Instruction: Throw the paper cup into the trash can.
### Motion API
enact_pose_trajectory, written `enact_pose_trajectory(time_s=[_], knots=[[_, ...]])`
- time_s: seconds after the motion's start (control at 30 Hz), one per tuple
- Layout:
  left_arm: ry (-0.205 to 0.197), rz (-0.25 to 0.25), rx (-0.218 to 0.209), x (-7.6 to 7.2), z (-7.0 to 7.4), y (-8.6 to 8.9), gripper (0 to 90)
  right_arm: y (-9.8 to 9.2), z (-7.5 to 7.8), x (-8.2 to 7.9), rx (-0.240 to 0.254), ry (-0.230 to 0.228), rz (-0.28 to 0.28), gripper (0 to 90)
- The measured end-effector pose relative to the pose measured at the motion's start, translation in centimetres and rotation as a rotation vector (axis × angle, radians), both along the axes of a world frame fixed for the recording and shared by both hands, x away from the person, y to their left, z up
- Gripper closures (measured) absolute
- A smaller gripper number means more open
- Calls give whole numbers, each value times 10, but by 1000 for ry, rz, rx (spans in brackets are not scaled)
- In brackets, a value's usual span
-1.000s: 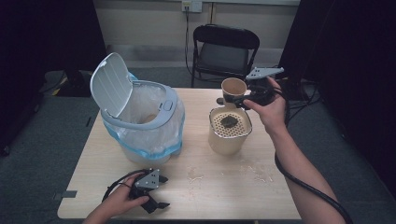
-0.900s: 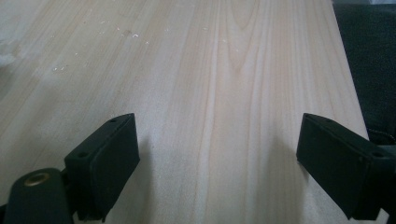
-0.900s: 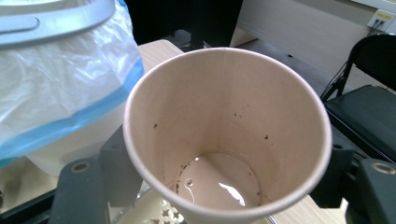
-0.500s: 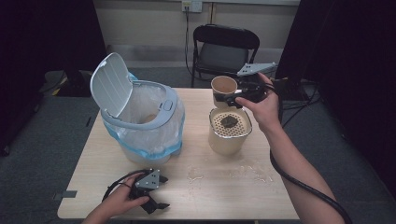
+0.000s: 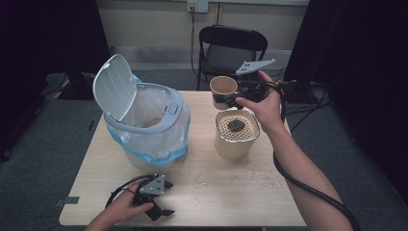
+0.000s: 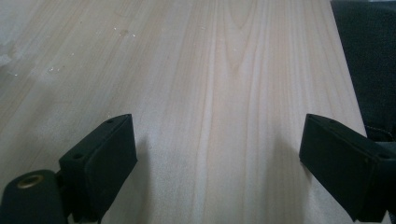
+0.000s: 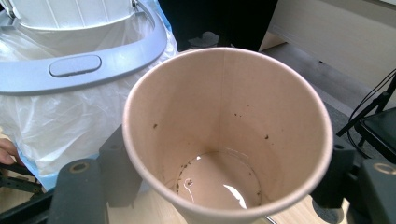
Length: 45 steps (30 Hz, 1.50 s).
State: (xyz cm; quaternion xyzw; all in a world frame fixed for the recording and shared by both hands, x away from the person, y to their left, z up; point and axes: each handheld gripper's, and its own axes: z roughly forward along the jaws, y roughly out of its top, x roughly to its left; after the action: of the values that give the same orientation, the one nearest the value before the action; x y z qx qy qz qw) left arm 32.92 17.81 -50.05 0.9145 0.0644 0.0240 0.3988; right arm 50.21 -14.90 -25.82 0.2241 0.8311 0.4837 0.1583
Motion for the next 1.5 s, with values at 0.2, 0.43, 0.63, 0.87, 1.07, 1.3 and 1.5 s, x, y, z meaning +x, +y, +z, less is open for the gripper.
enact_pose_trajectory(time_s=[0.2,0.43,0.63,0.87,1.07,1.3,1.5], knots=[[-10,-1,4,0,0,0,94,3,7,0,-6,5,8,270],[-13,-4,2,0,0,-1,87,7,16,-1,3,3,26,270],[-6,-4,2,-1,0,-1,86,14,23,-2,-3,-4,43,270],[-6,-4,2,-1,0,-1,86,23,31,-4,-1,-5,55,270],[-5,-4,1,-1,0,-1,86,33,36,-2,-3,-5,69,270],[-4,-4,3,-1,-1,-1,85,50,44,-3,0,-9,94,269],[5,-2,0,-1,-1,-1,84,61,47,-2,19,-1,101,268]])
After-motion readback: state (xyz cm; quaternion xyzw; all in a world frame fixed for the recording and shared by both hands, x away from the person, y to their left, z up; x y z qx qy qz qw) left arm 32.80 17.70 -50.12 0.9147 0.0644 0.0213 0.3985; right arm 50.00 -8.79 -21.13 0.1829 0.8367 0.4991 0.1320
